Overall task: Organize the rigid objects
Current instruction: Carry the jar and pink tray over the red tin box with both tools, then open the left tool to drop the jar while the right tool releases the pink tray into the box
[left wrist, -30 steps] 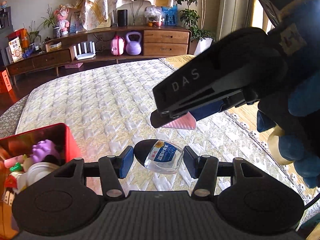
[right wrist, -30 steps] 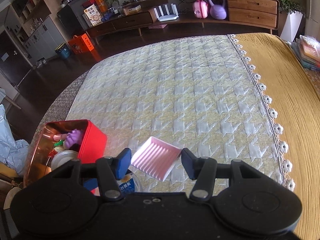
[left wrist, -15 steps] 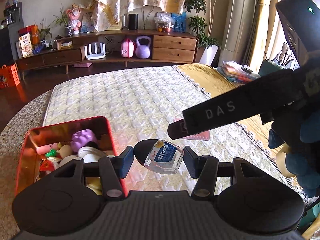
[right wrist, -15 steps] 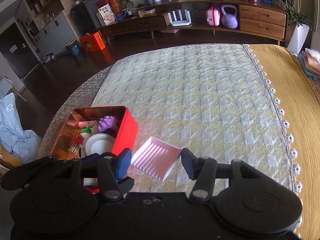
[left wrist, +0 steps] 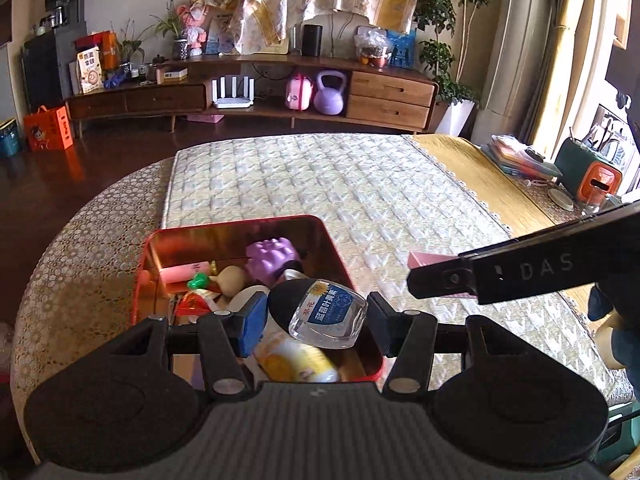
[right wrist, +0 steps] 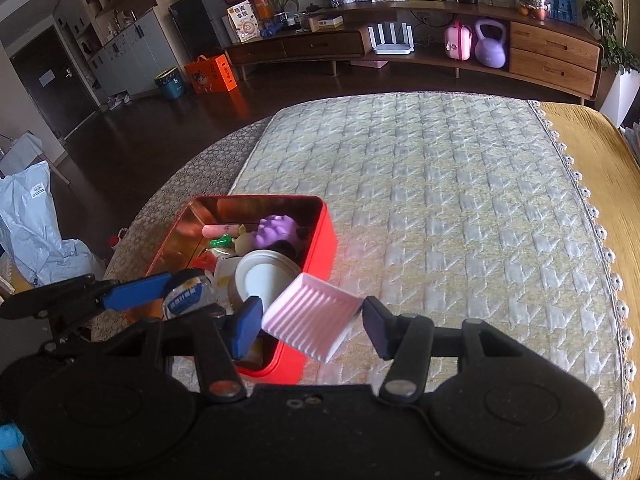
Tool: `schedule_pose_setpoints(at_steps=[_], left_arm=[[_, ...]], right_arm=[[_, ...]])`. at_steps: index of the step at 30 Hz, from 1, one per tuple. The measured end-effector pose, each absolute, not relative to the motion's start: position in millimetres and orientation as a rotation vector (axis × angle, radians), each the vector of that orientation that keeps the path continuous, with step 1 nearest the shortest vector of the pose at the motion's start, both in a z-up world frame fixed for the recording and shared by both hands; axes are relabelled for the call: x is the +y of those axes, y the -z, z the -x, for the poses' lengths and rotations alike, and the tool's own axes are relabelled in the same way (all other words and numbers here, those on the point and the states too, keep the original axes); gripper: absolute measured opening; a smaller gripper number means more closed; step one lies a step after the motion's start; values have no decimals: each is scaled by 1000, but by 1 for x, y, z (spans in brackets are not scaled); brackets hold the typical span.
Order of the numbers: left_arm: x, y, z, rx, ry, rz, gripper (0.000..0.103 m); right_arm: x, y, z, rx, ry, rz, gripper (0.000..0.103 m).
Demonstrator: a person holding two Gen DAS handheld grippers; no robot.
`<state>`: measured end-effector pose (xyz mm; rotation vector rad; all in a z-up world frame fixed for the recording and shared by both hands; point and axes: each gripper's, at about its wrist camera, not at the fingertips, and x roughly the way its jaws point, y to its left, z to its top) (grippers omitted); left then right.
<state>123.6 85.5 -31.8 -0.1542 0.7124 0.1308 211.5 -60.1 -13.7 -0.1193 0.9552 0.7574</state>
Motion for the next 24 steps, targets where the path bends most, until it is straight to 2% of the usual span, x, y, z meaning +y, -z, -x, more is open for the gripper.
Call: schedule_pose_setpoints(at_steps=[14,24], left_arm=[[159,36,-144,718,-219,181,54],[180,54,-177,749,-236,197,54]], right_arm=[[-13,25,-180,872,-844,281,55],[36,42,-159,862,-936,380,54]])
